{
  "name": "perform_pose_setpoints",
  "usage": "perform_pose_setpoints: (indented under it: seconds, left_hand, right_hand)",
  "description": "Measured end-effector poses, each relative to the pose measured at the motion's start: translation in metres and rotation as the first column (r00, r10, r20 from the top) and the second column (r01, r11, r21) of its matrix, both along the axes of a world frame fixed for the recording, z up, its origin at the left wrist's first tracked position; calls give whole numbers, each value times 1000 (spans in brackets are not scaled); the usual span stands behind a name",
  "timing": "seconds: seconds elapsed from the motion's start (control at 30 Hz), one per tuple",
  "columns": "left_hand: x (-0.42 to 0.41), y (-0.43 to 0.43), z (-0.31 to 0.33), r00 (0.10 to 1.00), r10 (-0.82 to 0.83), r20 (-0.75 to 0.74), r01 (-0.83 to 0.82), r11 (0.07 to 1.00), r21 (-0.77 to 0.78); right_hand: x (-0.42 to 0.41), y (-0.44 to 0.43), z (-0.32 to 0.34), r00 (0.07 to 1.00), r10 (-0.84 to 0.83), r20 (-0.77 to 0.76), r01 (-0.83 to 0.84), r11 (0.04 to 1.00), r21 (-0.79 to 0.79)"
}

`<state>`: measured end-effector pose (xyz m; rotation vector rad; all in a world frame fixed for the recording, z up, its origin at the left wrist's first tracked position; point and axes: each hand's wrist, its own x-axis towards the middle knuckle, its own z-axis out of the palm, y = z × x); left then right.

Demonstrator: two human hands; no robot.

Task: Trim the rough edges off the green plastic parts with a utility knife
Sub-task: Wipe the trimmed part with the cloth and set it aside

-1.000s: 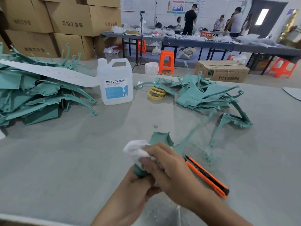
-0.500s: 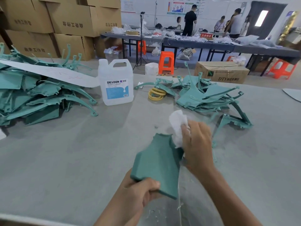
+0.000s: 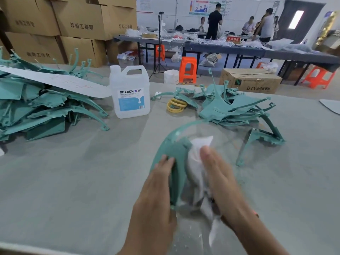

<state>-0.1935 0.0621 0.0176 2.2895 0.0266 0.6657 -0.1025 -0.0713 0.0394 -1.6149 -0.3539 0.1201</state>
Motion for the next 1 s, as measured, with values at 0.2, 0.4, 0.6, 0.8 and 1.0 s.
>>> perform_pose_setpoints:
  seconds: [0.2, 0.4, 0.6, 0.8, 1.0]
  left_hand:
    - [10, 15, -18, 963, -129, -236, 183, 957, 226]
    - [8, 45, -21, 987, 113, -110, -157, 739, -655]
    - [17, 29, -24, 931, -365, -30, 34, 167, -985]
    - [25, -10, -17, 932, -356, -63, 75, 361, -930]
    - [25, -15, -6, 910, -412, 48, 161, 243, -957]
  right_hand:
    - [0, -7, -7, 1000, -14, -26, 13, 999, -42]
    - [18, -42, -15, 986, 153, -65, -154, 988, -3]
    - [25, -38, -27, 993, 22, 114, 18, 940, -342]
    - [-4, 10, -10, 947, -236, 217, 224, 971, 81]
    - [-19, 33, -34, 819, -51, 572, 174, 971, -163]
